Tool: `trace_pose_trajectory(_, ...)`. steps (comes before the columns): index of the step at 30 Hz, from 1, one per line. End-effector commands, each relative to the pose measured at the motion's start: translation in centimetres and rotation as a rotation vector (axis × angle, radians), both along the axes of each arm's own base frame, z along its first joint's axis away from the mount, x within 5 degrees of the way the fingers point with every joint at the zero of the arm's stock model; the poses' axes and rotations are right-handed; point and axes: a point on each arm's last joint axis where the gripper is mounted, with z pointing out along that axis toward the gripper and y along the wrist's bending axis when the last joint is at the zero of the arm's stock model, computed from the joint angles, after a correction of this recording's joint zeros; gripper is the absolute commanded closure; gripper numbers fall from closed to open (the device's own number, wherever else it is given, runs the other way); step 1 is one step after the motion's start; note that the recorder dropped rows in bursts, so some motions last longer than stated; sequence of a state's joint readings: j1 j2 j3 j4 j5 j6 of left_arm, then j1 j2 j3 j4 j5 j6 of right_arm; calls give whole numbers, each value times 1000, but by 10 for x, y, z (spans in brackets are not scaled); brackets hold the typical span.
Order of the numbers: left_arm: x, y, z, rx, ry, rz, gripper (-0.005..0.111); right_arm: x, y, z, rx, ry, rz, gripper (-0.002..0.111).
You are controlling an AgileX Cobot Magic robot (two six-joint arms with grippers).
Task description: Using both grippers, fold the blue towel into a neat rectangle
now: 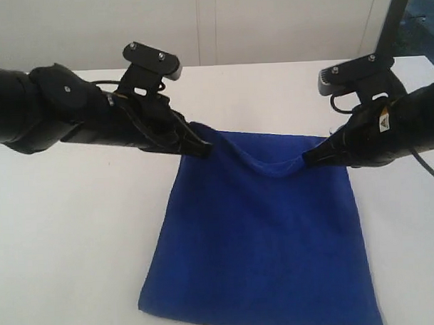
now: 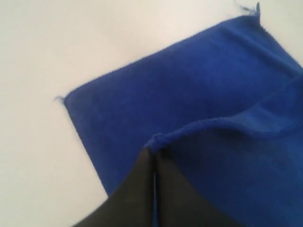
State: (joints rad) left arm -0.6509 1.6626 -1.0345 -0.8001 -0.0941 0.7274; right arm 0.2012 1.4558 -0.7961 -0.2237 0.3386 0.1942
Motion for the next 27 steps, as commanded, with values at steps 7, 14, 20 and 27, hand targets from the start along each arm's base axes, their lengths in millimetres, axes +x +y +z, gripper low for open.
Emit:
trace_pose_trajectory(7, 39, 5, -12, -19, 61, 64, 107, 29, -22, -1, -4, -27, -85, 108)
trace_pose_trajectory(14, 55, -5, -30, 3, 82, 55, 107, 42, -28, -32, 5, 18, -104, 108)
trace_pose_trajectory(20, 62, -13, -9, -37, 46, 32, 107, 41, -28, -21, 11, -19, -103, 108)
trace_pose_trajectory(27, 79, -11, -24, -15, 34, 65, 107, 58, -40, -18, 23, -59, -144, 108)
